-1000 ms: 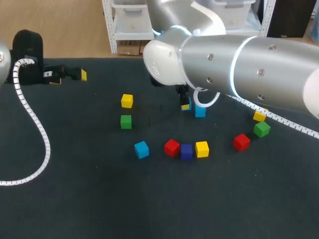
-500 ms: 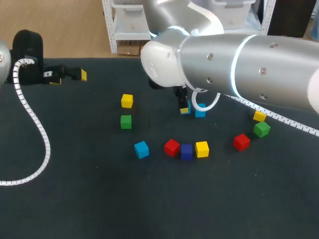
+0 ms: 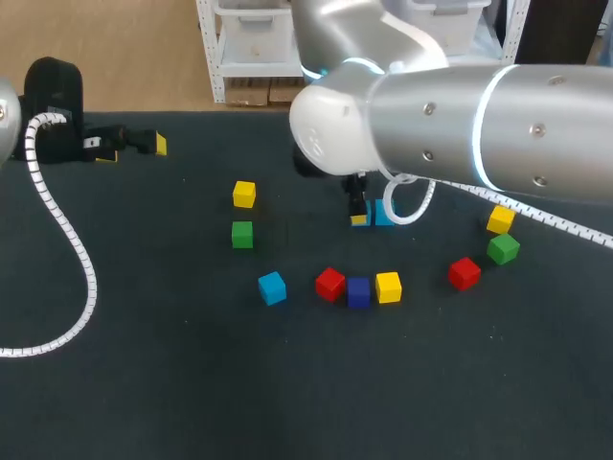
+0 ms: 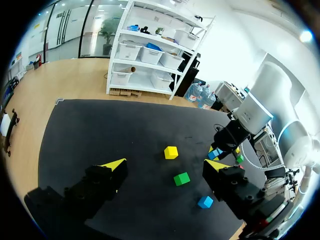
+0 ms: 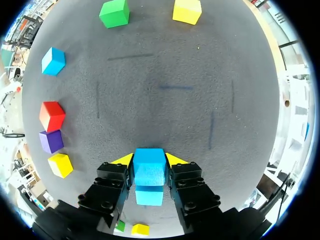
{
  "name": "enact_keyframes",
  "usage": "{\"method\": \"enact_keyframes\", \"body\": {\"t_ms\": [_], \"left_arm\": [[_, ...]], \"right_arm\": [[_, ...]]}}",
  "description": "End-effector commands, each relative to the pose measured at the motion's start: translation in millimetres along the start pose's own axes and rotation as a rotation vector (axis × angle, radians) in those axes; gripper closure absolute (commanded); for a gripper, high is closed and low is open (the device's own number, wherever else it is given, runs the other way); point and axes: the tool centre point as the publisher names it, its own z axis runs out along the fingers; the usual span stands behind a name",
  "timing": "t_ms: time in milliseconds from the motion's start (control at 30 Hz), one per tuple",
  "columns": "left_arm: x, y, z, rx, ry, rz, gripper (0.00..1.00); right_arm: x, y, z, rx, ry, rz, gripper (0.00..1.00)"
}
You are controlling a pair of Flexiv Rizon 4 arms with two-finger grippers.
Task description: Place the blue cubes, place green cubes on the blue cubes, place the yellow cubes on the green cubes, then place the red cubes on the yellow cubes, and place purple cube on the red cubes.
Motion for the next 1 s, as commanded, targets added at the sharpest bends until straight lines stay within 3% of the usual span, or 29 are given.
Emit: {"method": "enact_keyframes", "body": {"t_ms": [33,167,267,700,800,867,1000], "left_arm": [[1.9,3.3,-0.8,0.016,-0.008,0.003,0.0],[1.9,3.3,-0.8,0.016,-0.008,0.003,0.0],[1.9,3.3,-0.8,0.016,-0.008,0.003,0.0],[1.9,3.3,-0.8,0.016,-0.008,0.003,0.0],[1.9,3.3,-0.8,0.016,-0.008,0.003,0.0],[1.9,3.3,-0.8,0.016,-0.008,0.003,0.0],[1.9,3.3,-0.8,0.016,-0.008,0.003,0.0]], "right_arm": [[3.1,4.8,3.9,0.013,-0.009,0.001,1.0],[2.3,4.0,5.1,0.015,-0.017,-0.002,1.0],[1.6,2.6,4.1,0.02,-0.017,-0.004,0.92],[1.0,-2.7,2.2,0.03,-0.02,-0.003,0.82],[-0.7,-1.3,2.5,0.028,-0.019,-0.01,0.57],[-0.6,-0.9,3.0,0.025,-0.024,-0.012,0.0],[0.0,-0.5,2.9,0.025,-0.024,-0.013,0.0]]}}
